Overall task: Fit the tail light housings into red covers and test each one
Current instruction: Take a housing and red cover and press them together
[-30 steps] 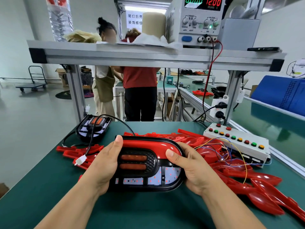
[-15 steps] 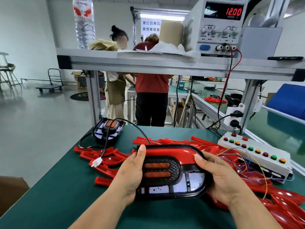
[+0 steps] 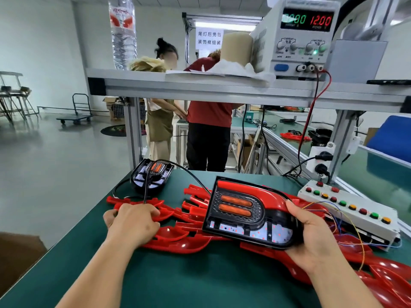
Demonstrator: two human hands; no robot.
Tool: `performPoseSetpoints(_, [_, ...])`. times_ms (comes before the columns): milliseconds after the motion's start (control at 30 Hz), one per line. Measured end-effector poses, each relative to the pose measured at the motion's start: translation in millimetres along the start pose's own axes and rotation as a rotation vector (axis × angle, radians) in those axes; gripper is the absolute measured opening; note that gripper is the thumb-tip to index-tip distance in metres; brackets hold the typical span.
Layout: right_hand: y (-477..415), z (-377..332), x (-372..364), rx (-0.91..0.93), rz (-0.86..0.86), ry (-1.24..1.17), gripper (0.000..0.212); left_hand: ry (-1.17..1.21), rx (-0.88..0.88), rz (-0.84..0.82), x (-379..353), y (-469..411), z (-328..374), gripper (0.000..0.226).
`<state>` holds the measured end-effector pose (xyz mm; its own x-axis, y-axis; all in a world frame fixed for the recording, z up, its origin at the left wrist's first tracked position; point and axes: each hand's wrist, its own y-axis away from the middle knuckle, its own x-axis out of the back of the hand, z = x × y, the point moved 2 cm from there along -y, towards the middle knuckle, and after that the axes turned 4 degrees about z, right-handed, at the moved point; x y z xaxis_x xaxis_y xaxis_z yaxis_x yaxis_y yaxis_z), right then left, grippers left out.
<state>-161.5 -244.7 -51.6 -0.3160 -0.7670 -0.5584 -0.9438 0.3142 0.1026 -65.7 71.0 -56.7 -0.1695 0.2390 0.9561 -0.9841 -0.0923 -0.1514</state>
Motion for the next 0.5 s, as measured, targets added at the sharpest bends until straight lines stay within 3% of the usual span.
performPoseSetpoints(233, [-0.1,3.1,-2.9,-0.015,-0.039,-0.021,0.030,-0.117,0.060,-0.045,-4.6,-2.7,13.2,0.024])
performPoseSetpoints(400, [-0.2,5.4,-4.7,-0.018,-0.039,-0.026,0.027,-0.170,0.038,0.072,-1.4,1.4,24.9,0.020])
performPoseSetpoints(500, [0.2,5.5,-5.4,-0.016,-0.032,-0.034,0.025,-0.065,-0.031,0.158,4.1,3.1,29.0,0.017])
